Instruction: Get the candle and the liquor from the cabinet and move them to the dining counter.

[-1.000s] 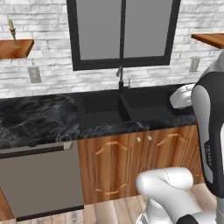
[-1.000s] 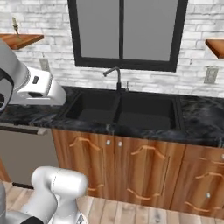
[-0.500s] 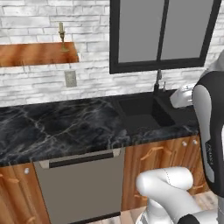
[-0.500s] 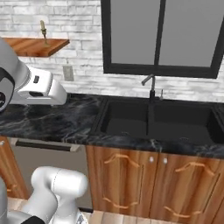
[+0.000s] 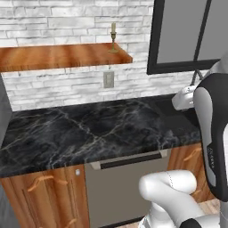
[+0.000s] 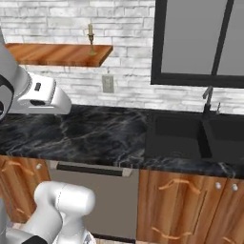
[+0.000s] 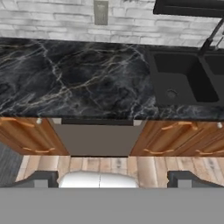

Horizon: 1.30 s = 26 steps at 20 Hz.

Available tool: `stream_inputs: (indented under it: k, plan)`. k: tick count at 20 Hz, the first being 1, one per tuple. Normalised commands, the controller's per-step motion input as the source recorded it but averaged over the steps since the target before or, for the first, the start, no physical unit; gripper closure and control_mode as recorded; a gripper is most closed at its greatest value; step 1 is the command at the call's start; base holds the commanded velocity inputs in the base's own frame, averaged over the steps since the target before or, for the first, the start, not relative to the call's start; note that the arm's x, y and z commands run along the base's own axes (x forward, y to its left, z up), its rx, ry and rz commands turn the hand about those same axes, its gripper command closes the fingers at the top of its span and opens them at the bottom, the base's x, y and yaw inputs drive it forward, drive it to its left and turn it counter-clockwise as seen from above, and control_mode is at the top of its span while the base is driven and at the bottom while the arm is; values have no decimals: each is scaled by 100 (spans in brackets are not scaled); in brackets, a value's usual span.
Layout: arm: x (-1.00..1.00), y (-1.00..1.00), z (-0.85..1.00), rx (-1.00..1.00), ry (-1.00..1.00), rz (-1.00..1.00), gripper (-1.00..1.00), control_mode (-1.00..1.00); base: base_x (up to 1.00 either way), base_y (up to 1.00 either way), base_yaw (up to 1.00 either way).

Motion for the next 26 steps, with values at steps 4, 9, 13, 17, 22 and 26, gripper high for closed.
stream_inputs:
  k: [4, 9, 13, 17, 22, 26]
  plan:
    - [0, 0, 0, 0, 0, 0, -100, 100, 17, 71, 0]
    - [0, 0, 0, 0, 0, 0, -100, 100, 16, 67, 0]
    - [0, 0, 0, 0, 0, 0, -100, 100, 32, 23, 0]
    - [0, 0, 0, 0, 0, 0, -100, 100, 35, -14, 0]
    - [0, 0, 0, 0, 0, 0, -100, 100, 9, -62, 0]
    - [0, 0, 0, 0, 0, 0, -100, 100, 15, -54, 0]
